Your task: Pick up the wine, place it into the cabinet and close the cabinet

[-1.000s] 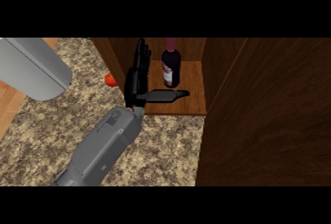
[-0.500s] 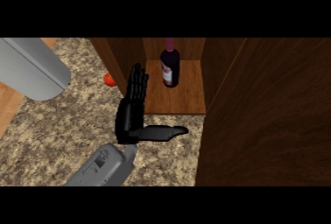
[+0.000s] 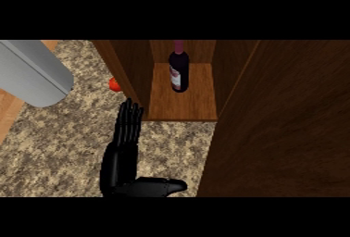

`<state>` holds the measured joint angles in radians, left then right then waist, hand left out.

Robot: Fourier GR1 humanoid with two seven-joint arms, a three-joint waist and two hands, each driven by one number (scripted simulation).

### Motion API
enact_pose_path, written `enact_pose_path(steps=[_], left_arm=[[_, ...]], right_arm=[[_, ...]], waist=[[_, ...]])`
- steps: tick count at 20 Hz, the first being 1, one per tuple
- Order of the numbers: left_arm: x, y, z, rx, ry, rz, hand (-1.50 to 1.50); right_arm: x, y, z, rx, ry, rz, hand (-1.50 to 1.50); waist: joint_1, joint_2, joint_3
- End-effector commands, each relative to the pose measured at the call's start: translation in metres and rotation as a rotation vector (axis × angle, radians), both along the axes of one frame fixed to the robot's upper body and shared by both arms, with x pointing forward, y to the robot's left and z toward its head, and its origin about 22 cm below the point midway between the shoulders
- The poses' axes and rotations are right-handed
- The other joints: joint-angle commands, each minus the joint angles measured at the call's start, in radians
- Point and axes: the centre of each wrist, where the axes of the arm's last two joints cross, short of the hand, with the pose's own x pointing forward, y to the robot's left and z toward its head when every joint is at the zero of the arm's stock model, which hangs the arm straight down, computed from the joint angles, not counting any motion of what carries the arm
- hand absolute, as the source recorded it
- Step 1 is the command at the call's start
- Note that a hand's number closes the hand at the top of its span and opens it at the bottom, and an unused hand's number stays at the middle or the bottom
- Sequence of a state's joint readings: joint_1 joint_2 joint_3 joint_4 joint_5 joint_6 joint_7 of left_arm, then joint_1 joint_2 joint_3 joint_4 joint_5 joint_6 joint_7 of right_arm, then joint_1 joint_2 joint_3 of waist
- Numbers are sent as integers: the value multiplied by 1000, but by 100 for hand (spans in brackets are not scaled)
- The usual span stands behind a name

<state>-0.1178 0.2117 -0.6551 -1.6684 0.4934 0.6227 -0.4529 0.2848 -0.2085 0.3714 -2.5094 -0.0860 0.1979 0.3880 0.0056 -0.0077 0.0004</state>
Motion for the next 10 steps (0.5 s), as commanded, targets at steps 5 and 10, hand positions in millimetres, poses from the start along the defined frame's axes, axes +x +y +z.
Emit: enact_pose_path(steps=[5,10], left_arm=[[-46,46,1,25,1,49,-150],[-46,77,5,45,-8,64,-150]], right_arm=[[-39,11,28,2,33,322,150],[-41,30,30,-8,8,389,150]], waist=[[10,1,-1],[12,1,-4]])
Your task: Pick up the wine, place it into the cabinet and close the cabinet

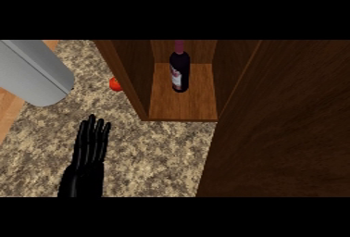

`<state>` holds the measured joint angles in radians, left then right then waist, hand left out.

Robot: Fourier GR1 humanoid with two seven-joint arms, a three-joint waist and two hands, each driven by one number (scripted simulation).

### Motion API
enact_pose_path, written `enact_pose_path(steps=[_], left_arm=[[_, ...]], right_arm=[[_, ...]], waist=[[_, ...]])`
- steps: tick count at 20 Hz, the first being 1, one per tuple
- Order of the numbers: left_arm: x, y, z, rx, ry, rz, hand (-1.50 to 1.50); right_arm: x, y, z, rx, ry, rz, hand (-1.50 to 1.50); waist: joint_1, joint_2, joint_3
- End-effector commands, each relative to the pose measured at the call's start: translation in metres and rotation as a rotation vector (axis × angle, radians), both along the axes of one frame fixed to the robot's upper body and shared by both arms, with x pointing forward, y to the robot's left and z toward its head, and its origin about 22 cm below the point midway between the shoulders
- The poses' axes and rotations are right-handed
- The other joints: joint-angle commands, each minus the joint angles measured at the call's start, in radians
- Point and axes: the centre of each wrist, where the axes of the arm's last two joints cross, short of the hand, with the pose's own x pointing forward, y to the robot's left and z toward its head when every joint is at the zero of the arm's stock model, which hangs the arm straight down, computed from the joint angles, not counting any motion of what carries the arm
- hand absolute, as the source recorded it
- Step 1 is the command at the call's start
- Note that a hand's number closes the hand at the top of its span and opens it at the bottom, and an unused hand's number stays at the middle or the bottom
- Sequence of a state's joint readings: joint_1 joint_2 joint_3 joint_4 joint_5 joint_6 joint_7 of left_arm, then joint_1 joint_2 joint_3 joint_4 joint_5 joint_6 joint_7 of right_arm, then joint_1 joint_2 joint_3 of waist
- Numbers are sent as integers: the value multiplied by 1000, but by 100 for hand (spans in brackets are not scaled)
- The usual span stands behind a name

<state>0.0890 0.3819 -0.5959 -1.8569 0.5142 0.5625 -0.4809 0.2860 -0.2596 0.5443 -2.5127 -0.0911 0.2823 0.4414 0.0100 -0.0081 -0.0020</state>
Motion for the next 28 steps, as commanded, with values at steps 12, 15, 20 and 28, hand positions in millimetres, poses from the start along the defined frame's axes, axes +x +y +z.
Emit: enact_pose_path(steps=[12,15,20,28], left_arm=[[-35,72,14,-25,-2,48,-150],[-33,93,18,-7,-11,34,-150],[-47,112,32,-13,-8,17,-150],[-45,145,36,-21,-37,-20,-150]], right_arm=[[-20,59,30,108,38,218,150],[-10,75,31,112,11,217,150],[0,104,30,121,15,174,150],[45,144,45,85,-8,121,150]], waist=[[21,-5,-5],[27,-2,-5],[39,-1,-3],[66,6,-5]])
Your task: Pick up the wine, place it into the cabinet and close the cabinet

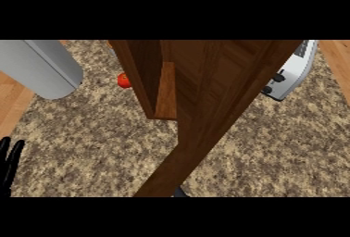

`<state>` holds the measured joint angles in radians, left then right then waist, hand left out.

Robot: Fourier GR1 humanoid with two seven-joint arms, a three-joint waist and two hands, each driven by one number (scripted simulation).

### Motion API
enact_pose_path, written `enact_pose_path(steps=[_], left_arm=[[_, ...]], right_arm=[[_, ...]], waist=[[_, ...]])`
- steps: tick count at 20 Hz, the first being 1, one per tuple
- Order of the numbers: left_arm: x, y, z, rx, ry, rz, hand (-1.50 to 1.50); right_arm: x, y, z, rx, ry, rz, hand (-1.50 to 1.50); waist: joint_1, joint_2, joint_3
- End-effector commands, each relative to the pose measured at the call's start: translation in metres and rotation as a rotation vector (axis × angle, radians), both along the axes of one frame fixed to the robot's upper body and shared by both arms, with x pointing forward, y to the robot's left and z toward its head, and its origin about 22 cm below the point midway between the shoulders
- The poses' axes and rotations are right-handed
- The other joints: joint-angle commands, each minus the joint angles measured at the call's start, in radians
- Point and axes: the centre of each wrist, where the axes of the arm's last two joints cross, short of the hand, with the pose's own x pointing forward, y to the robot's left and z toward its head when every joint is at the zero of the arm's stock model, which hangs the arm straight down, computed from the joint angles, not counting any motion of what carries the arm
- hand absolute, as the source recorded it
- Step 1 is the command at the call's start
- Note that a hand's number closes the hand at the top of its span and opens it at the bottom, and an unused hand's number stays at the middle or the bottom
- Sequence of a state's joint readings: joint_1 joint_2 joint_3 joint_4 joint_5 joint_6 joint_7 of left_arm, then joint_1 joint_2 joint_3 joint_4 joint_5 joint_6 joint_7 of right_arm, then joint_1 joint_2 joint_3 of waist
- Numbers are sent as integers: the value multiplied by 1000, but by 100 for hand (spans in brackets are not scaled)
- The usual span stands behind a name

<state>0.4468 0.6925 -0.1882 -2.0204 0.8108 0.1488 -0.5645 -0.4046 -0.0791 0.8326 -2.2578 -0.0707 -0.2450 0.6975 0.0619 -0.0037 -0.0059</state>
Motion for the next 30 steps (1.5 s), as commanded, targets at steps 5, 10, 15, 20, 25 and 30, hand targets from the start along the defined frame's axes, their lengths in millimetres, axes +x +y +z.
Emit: enact_pose_path(steps=[5,10,15,20,25,30], left_arm=[[7,28,13,-8,-26,-17,-150],[13,41,22,3,-34,-33,-150],[11,48,31,-5,-32,-36,-150],[20,55,34,4,-62,-45,-150],[18,83,33,-12,-64,7,-150],[16,88,43,3,-52,14,-150]], right_arm=[[52,69,34,-26,10,-2,150],[95,103,63,-46,-10,-42,150],[142,121,76,-69,7,-31,150],[153,124,64,-207,236,287,150],[205,117,58,-121,348,253,150],[244,104,55,-89,207,65,150]], waist=[[21,8,1],[29,13,2],[24,16,3],[43,30,3],[19,20,3],[-3,19,4]])
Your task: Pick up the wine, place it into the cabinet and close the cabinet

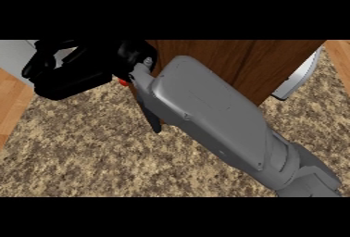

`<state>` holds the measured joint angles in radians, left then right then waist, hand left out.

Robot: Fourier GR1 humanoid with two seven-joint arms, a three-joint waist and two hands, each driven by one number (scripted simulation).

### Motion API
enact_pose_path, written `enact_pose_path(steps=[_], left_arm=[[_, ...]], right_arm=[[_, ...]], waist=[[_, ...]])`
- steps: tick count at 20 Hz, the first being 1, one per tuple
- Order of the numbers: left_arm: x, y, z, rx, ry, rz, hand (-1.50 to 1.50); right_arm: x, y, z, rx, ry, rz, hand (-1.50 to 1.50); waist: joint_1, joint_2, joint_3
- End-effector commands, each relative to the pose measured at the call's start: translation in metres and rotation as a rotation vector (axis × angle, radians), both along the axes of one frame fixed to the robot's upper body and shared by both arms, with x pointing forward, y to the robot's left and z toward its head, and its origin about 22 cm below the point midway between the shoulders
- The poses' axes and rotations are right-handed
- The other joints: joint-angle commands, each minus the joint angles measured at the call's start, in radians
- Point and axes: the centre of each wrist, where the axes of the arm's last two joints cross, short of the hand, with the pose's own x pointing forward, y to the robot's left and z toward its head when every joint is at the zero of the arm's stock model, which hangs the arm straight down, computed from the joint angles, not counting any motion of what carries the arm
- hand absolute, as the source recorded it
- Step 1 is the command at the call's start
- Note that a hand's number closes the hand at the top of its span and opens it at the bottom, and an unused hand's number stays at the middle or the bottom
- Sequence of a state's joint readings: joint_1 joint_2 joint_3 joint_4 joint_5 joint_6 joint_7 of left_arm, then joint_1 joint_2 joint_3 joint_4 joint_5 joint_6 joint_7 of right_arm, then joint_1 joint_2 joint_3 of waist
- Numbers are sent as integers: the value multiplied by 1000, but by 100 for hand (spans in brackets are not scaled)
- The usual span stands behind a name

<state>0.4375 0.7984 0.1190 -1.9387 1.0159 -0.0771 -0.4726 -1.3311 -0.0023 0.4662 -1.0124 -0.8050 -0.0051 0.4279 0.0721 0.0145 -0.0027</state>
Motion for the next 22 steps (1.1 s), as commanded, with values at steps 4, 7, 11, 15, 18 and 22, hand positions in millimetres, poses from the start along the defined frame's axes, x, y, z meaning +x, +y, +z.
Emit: enact_pose_path(steps=[4,7,11,15,18,22], left_arm=[[5,4,12,-6,-4,14,-150],[4,4,14,18,-12,-1,-150],[3,-4,11,-10,6,-49,-150],[6,-10,16,-32,-3,-81,-150],[6,-16,15,-35,23,-98,-150],[8,-27,14,-62,29,-119,-150]], right_arm=[[56,-40,-16,43,-54,-202,150],[66,-57,-30,49,-63,-266,150],[78,-87,-29,66,-76,-302,150],[80,-94,-44,84,-62,-335,150],[84,-104,-50,106,-60,-342,150],[82,-98,-49,122,-71,-331,150]], waist=[[-27,4,2],[-24,7,2],[-33,12,2],[-52,14,2],[-59,22,3],[-78,22,2]])
